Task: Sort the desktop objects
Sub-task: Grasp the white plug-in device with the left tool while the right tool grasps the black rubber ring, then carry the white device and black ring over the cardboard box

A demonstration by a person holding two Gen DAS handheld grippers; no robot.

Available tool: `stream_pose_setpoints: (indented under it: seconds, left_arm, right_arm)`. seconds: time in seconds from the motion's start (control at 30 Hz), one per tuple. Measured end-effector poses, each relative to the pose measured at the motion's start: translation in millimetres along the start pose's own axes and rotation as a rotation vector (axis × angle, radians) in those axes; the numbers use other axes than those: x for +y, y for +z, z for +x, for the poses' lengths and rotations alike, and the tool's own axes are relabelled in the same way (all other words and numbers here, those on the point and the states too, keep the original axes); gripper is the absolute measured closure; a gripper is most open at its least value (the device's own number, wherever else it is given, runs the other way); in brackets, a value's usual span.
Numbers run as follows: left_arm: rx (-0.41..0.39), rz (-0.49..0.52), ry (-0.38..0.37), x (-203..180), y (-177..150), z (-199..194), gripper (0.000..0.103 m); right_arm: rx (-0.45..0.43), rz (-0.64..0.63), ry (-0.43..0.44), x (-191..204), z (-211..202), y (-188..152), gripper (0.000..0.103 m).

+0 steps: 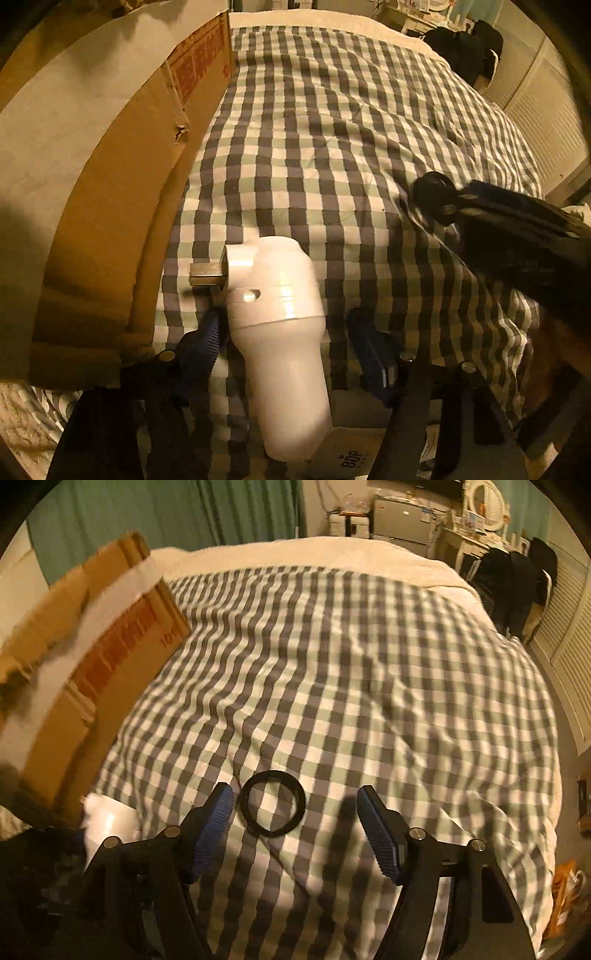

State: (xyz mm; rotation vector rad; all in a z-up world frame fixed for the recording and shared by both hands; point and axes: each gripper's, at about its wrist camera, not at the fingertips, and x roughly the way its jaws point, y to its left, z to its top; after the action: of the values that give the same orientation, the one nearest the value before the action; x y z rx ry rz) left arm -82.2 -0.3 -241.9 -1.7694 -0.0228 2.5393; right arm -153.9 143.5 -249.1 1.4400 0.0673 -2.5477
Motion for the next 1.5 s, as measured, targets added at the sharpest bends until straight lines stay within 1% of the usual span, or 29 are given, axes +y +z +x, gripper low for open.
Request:
stream_pose_setpoints:
  seconds: [0.03, 0.07, 0.1, 0.13, 0.17, 0.2, 0.27, 0.3, 0.4, 0.5, 0.6, 0.7, 0.77, 0.83, 0.93, 1.17, 1.27, 1.3, 1.37, 1.5]
  left_arm:
    - [-0.007, 0.008, -0.016, -0.6, -0.6, -0.8, 0.046]
    - [-0.009, 0.016, -0.032, -1.6, -1.3, -1.4, 0.050]
    - [-0.011, 0.025, -0.050, -2.8, -1.6, -1.9, 0.060]
    - [-0.011, 0.037, -0.061, -5.1, -1.7, -3.2, 0.060]
    - [-0.013, 0.043, -0.058, -6.6, -2.4, -4.0, 0.060]
    - [-0.016, 0.052, -0.061, -8.2, -3.2, -5.0, 0.060]
    - [-0.023, 0.065, -0.073, -10.7, -4.8, -7.5, 0.060]
    - [-0.031, 0.073, -0.081, -12.3, -5.7, -10.1, 0.060]
    - [-0.078, 0.112, -0.103, -22.3, -7.5, -23.9, 0.060]
    - [-0.134, 0.150, -0.089, -28.0, -5.6, -38.6, 0.060]
    - [-0.178, 0.172, -0.080, -32.3, 0.9, -52.0, 0.060]
    - [-0.220, 0.188, -0.088, -39.6, 10.4, -66.3, 0.060]
    - [-0.242, 0.193, -0.096, -43.4, 17.5, -69.0, 0.060]
    - [-0.260, 0.195, -0.106, -44.1, 20.5, -78.7, 0.060]
    - [-0.295, 0.196, -0.117, -46.2, 24.8, -96.1, 0.060]
    - [-0.382, 0.208, -0.141, -46.8, 27.8, -143.8, 0.060]
    - [-0.421, 0.212, -0.152, -47.7, 31.1, -161.6, 0.060]
    - [-0.433, 0.212, -0.155, -48.5, 31.5, -165.6, 0.060]
    - [-0.465, 0.207, -0.158, -48.8, 33.0, -177.6, 0.060]
    - [-0.551, 0.194, -0.171, -49.5, 33.3, -201.2, 0.060]
  right_arm:
    - [0.009, -0.005, -0.010, 0.6, 4.7, -1.1, 0.038]
    - [0.024, -0.002, -0.020, 0.2, 10.8, -2.5, 0.041]
    - [0.026, 0.007, -0.016, -1.2, 12.2, -3.3, 0.042]
    - [0.023, 0.019, -0.011, -2.9, 11.1, -2.7, 0.045]
    - [0.019, 0.029, -0.004, -4.7, 8.6, -1.9, 0.059]
    - [0.015, 0.041, 0.012, -6.9, 5.3, -1.1, 0.077]
    - [0.016, 0.061, 0.028, -10.4, -0.2, -0.8, 0.092]
    - [0.017, 0.064, 0.029, -9.9, -1.1, 0.2, 0.095]
    - [0.004, 0.071, 0.040, -13.9, -11.5, -0.1, 0.099]
    - [-0.026, 0.099, 0.018, -17.7, -20.9, 3.2, 0.100]
    - [-0.065, 0.165, 0.033, -34.2, -36.7, 5.1, 0.100]
    - [-0.122, 0.231, 0.028, -51.5, -58.0, 3.2, 0.100]
    - [-0.164, 0.269, 0.040, -59.8, -72.7, 3.5, 0.100]
    - [-0.200, 0.287, 0.039, -63.0, -87.1, 3.5, 0.100]
    - [-0.277, 0.320, 0.039, -65.3, -118.4, -0.1, 0.100]
    - [-0.410, 0.316, 0.024, -56.2, -172.9, -0.9, 0.100]
    - [-0.465, 0.300, -0.005, -57.1, -202.6, -3.2, 0.100]
    - [-0.475, 0.298, -0.017, -56.7, -206.7, -3.6, 0.100]
    - [-0.496, 0.296, -0.072, -57.6, -216.1, -2.8, 0.100]
    - [-0.538, 0.307, -0.069, -56.7, -233.1, -5.5, 0.100]
